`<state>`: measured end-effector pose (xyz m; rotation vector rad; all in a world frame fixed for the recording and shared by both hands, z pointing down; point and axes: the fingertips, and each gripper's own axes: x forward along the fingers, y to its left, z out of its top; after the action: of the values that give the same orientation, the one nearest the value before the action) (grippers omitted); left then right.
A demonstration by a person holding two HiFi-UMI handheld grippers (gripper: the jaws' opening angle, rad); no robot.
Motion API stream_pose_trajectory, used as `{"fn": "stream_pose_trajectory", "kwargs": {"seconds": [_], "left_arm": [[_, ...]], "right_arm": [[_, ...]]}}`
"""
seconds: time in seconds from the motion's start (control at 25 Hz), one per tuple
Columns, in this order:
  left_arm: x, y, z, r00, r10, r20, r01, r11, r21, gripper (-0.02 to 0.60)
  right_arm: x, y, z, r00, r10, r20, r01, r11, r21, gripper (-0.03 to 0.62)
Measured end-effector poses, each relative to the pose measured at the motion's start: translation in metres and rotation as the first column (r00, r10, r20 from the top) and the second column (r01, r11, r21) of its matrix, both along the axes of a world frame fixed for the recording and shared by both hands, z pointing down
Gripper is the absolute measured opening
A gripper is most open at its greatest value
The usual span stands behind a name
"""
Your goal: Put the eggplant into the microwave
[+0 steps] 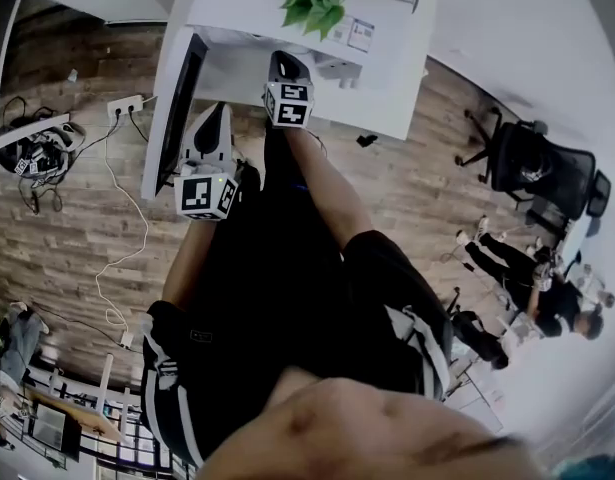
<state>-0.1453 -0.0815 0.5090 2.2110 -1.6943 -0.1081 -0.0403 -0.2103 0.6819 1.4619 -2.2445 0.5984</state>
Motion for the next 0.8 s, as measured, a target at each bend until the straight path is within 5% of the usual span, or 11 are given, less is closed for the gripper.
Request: {"fn": "stream_pose_trajectory", "kwargs": {"seconds": [0.8], "left_arm": [[0.009, 0.05, -0.062, 1.0, -0.008, 0.026, 0.004, 0.991, 0.131, 0.032]], "right_arm": [[0.034, 0.111, -0.097, 0.996, -0.083, 0.038, 0.08, 0.995, 0.059, 0.037]]}}
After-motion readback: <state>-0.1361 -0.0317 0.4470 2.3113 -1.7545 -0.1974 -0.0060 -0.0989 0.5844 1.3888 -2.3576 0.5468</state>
